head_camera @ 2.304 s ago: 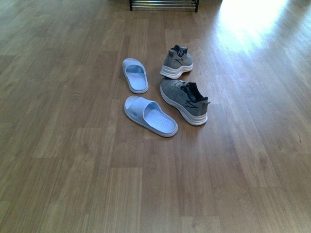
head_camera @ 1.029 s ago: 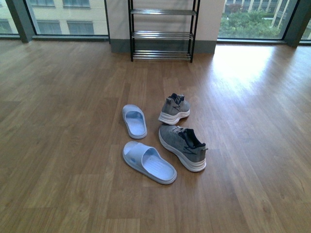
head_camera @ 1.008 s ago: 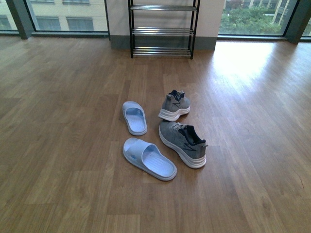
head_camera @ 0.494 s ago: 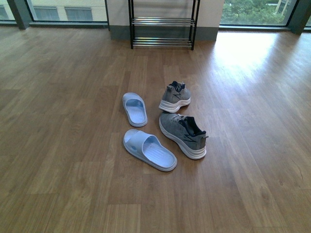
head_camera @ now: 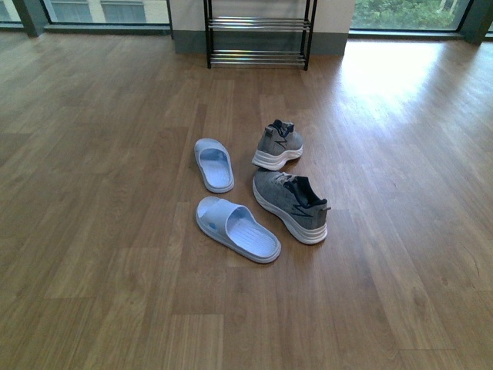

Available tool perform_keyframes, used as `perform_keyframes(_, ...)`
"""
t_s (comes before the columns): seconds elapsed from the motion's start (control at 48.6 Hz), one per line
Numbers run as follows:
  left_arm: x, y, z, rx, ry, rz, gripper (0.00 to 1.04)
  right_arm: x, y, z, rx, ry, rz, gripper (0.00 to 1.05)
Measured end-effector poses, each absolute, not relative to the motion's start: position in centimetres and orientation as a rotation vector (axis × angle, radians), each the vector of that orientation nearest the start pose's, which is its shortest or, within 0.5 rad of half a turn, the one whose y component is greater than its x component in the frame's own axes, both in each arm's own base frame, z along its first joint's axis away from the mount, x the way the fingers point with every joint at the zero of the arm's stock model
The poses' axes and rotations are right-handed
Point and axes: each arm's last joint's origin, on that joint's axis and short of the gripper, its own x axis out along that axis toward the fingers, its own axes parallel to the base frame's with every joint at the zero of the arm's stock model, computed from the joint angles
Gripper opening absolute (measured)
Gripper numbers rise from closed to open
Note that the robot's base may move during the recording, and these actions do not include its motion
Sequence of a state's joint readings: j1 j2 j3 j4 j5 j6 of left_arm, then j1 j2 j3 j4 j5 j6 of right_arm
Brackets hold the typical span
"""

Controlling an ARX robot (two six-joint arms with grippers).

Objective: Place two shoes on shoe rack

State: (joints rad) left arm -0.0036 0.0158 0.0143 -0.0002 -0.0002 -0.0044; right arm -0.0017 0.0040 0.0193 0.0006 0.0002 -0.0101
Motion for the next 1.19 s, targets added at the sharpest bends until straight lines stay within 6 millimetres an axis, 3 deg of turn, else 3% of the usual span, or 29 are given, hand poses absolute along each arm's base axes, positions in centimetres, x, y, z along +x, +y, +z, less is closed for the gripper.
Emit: perform_keyframes(1.193, 9.78, -0.03, 16.71, -0.004, 0.002, -0.003, 0.95, 9.67, -0.02, 16.97, -0.010, -0.015, -0.004, 0.95)
